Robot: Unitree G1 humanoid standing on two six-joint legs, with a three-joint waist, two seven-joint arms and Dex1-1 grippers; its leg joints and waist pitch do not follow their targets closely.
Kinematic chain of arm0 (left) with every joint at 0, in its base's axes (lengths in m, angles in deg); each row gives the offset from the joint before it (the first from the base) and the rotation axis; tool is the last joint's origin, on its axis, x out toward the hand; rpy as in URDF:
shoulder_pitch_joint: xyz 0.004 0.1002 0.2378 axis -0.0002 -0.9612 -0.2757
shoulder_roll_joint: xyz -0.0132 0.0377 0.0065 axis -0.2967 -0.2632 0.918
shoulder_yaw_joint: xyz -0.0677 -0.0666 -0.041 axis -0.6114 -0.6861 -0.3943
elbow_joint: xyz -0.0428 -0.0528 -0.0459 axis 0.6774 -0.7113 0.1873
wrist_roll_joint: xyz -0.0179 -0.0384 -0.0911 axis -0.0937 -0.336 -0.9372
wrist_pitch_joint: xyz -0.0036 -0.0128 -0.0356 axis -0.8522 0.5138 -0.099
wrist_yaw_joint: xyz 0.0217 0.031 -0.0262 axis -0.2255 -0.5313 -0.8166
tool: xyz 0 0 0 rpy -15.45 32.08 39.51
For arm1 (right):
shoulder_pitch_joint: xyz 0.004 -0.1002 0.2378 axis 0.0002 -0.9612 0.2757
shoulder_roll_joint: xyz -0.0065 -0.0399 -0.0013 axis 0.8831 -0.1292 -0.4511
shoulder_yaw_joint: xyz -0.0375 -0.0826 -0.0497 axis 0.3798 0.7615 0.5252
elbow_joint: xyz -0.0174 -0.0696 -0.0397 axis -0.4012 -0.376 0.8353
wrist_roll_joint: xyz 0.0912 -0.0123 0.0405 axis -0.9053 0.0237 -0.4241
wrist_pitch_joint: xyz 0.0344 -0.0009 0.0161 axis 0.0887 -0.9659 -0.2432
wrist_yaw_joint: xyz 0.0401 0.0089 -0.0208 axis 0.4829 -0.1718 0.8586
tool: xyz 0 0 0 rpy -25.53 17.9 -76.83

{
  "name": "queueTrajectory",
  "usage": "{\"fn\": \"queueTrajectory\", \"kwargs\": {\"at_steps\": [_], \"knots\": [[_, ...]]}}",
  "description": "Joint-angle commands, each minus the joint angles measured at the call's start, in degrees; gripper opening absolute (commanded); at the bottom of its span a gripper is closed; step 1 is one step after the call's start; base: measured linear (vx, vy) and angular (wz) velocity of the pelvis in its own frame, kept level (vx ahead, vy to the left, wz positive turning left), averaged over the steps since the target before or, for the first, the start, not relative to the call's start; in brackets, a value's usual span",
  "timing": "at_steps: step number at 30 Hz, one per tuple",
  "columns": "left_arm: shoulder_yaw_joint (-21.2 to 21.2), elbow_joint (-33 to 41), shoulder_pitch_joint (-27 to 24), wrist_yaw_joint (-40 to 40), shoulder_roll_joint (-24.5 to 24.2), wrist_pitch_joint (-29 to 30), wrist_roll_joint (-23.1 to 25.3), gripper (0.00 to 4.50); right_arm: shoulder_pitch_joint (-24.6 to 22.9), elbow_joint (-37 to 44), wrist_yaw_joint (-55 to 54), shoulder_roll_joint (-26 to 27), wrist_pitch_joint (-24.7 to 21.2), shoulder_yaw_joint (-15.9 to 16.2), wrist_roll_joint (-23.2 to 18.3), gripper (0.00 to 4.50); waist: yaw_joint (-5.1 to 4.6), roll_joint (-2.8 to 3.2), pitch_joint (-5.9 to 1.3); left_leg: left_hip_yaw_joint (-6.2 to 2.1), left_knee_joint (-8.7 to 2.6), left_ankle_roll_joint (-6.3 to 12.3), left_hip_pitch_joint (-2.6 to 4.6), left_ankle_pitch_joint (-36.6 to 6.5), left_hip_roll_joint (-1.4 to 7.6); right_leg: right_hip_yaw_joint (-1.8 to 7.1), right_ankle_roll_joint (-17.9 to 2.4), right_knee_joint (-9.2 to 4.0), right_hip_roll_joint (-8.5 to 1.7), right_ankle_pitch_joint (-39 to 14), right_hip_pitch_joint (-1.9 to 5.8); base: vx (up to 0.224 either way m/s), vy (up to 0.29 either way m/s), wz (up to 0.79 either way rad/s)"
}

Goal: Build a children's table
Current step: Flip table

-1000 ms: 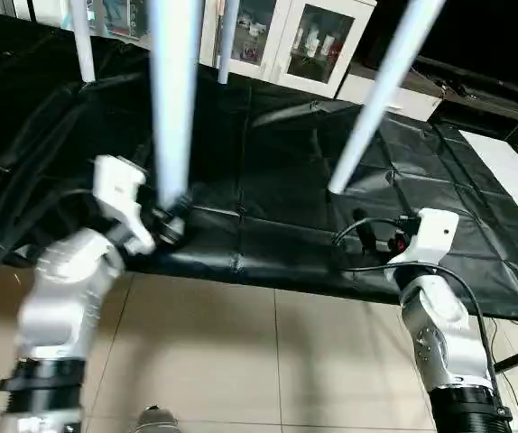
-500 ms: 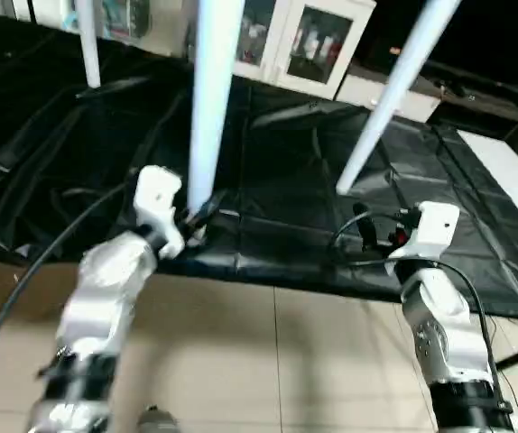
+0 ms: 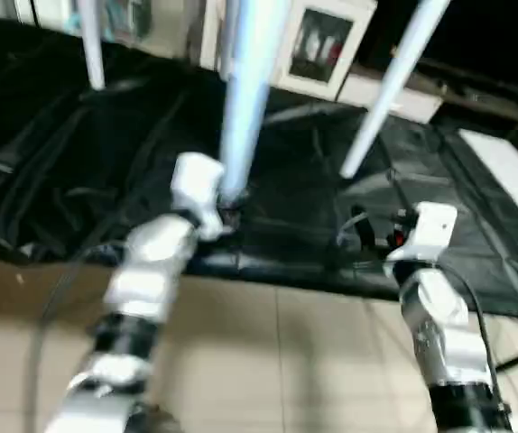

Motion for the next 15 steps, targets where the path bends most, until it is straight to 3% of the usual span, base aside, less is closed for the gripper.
{"fn": "queueTrajectory", "kwargs": {"at_steps": [1, 2, 4, 5, 13, 15], "knots": [[2.45, -3.2, 1.91, 0.21, 5.28, -0.88, -1.86, 1.54, -1.1, 1.34, -1.31, -0.39, -0.1, -1.35, 0.32, 4.5, -0.53, 1.13, -4.27, -0.34, -4.31, -4.34, 2.43, -18.39, 1.34, 1.73, -5.44, -5.02, -3.33, -8.48, 1.33, 0.0, 0.0, 0.0], [2.34, -3.3, 1.97, 0.16, 5.41, -0.87, -1.98, 1.89, -1.13, 1.37, -1.33, -0.38, -0.1, -1.36, 0.32, 4.5, -0.44, 1.56, -4.32, -0.38, -4.3, -4.07, 2.42, -18.0, 1.36, 1.75, -5.6, -4.94, -3.43, -8.19, 1.38, 0.0, 0.0, 0.0], [0.82, -4.87, 3.18, -0.39, 7.2, -0.93, -3.52, 2.24, -1.53, 1.94, -1.49, -0.34, -0.11, -1.47, 0.28, 4.5, -0.44, 1.48, -4.45, -0.33, -4.28, -3.41, 2.18, -17.04, 1.32, 1.7, -5.83, -4.94, -3.44, -7.8, 1.69, 0.0, 0.0, 0.0], [-0.14, -6.18, 4.31, -0.75, 8.15, -1.44, -4.29, 2.29, -1.82, 2.25, -1.59, -0.37, -0.12, -1.62, 0.27, 4.5, -0.49, 1.96, -4.4, -0.32, -4.29, -3.18, 1.98, -16.66, 1.23, 1.7, -6.44, -4.99, -3.48, -7.73, 1.77, 0.0, 0.0, 0.0], [-2.22, -13.02, 8.09, -4.1, 8.64, -5.91, -3.01, 2.99, -2.13, 2.69, -2.04, -0.44, -0.27, -1.59, 0.2, 4.5, -1.45, 1.85, -4.35, -0.48, -4.36, -2.09, 1.98, -17.07, 1.33, 1.53, -6.91, -5.16, -3.42, -7.46, 1.89, 0.0, 0.0, 0.0], [-3.02, -14.71, 9.03, -5.9, 8.05, -7.4, -2.52, 3.17, -1.88, 2.57, -2.04, -0.47, -0.23, -1.43, 0.15, 4.5, -1.79, 1.5, -4.28, -0.5, -4.37, -1.9, 1.94, -17.88, 1.34, 1.49, -6.82, -5.31, -3.45, -9.11, 1.92, 0.0, 0.0, 0.0]]}}
